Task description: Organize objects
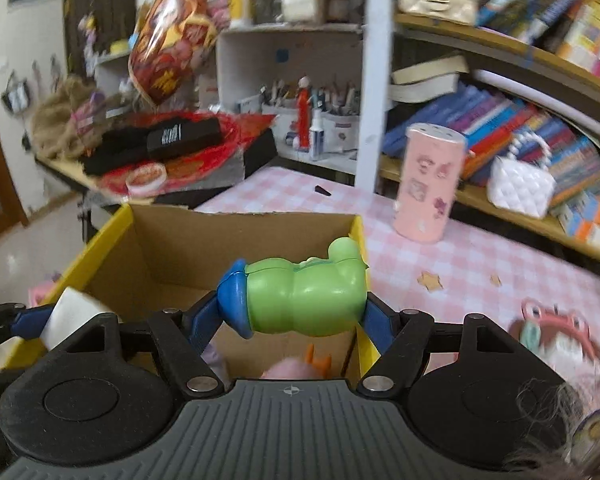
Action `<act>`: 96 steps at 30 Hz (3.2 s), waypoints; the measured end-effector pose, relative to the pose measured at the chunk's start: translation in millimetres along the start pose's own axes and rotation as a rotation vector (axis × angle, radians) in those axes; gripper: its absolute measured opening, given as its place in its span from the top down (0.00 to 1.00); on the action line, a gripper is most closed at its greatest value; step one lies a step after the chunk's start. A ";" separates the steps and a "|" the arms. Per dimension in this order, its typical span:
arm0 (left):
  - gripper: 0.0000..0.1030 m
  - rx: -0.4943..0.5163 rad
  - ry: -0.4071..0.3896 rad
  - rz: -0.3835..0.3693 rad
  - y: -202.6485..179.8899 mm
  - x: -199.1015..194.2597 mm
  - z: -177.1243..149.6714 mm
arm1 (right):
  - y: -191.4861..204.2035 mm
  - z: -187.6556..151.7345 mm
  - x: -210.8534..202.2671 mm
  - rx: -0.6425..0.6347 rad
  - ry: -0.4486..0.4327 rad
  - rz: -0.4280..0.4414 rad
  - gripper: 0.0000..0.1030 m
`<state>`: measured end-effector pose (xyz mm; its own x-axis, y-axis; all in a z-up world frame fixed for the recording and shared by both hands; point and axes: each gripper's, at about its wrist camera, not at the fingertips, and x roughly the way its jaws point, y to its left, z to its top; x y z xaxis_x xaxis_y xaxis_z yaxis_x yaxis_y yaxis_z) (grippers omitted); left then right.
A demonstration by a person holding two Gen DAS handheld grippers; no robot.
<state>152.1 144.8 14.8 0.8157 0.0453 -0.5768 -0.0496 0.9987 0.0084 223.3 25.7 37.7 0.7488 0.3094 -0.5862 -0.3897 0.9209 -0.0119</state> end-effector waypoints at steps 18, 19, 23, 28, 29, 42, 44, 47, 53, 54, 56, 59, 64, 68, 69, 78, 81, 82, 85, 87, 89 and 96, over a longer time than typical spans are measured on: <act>0.54 0.035 0.109 0.012 -7.8 25.4 -7.4 | 33.2 10.0 73.1 -0.244 0.281 0.137 0.29; 0.54 0.035 0.110 0.012 -8.1 25.3 -7.0 | 32.7 10.0 72.9 -0.239 0.283 0.137 0.29; 0.52 0.032 0.106 0.010 -7.3 23.3 -6.2 | 33.6 9.9 70.1 -0.237 0.274 0.134 0.26; 0.26 0.041 0.015 0.021 -5.9 3.7 -4.6 | 28.4 12.4 59.2 -0.203 0.205 0.135 0.19; 0.26 0.043 -0.010 0.025 -5.4 -2.2 -4.0 | 26.4 13.4 54.2 -0.181 0.187 0.139 0.19; 0.20 -0.068 -0.152 0.024 16.2 -78.4 -9.6 | 3.2 1.8 -57.0 0.056 -0.080 0.093 0.19; 0.19 -0.075 -0.159 0.023 18.5 -89.8 -15.5 | 2.0 -9.6 -72.2 0.070 -0.094 0.069 0.19; 0.19 -0.081 -0.151 0.018 21.5 -103.6 -25.2 | 1.1 -28.7 -93.0 0.086 -0.106 0.035 0.19; 0.19 -0.049 -0.099 -0.005 18.1 -119.6 -51.1 | 8.8 -75.4 -125.3 0.095 -0.089 -0.015 0.19; 0.19 -0.046 -0.087 -0.008 17.1 -121.6 -56.2 | 10.8 -83.1 -129.3 0.092 -0.081 -0.020 0.19; 0.19 -0.045 -0.065 -0.017 16.2 -124.5 -65.4 | 15.7 -98.8 -137.8 0.084 -0.066 -0.034 0.19; 0.19 -0.044 -0.033 -0.026 13.4 -129.3 -80.1 | 21.1 -119.6 -147.9 0.077 -0.043 -0.057 0.19; 0.18 -0.024 0.005 -0.033 7.5 -136.1 -99.6 | 23.8 -152.3 -158.9 0.124 0.021 -0.089 0.19; 0.18 -0.013 0.028 -0.051 3.0 -141.8 -112.5 | 24.0 -174.6 -166.9 0.145 0.063 -0.121 0.19; 0.18 -0.008 0.034 -0.058 1.4 -143.1 -115.8 | 24.2 -179.3 -169.0 0.150 0.072 -0.129 0.19; 0.14 0.053 0.065 -0.120 -20.1 -151.5 -138.2 | 19.7 -213.2 -194.2 0.217 0.110 -0.203 0.19; 0.12 0.088 0.069 -0.159 -32.7 -153.6 -143.6 | 12.1 -220.3 -201.1 0.256 0.120 -0.238 0.19; 0.12 0.103 0.073 -0.173 -36.4 -153.5 -144.0 | 9.7 -223.3 -203.4 0.266 0.125 -0.250 0.19; 0.12 0.140 0.077 -0.213 -47.7 -153.5 -145.3 | 1.6 -231.6 -209.3 0.295 0.146 -0.290 0.19; 0.12 0.163 0.080 -0.239 -55.9 -153.0 -146.4 | -2.9 -236.4 -213.0 0.314 0.154 -0.313 0.19; 0.12 0.190 0.084 -0.263 -64.2 -152.5 -146.7 | -7.4 -240.8 -216.6 0.332 0.162 -0.331 0.19; 0.12 0.256 0.096 -0.326 -89.5 -144.5 -145.2 | -25.1 -249.1 -223.0 0.384 0.179 -0.386 0.19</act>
<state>-45.0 45.7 -21.3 0.7069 -0.2644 -0.6560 0.3568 0.9341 0.0080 -67.5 -125.5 -33.1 0.6826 -0.0806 -0.7264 0.1418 0.9896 0.0235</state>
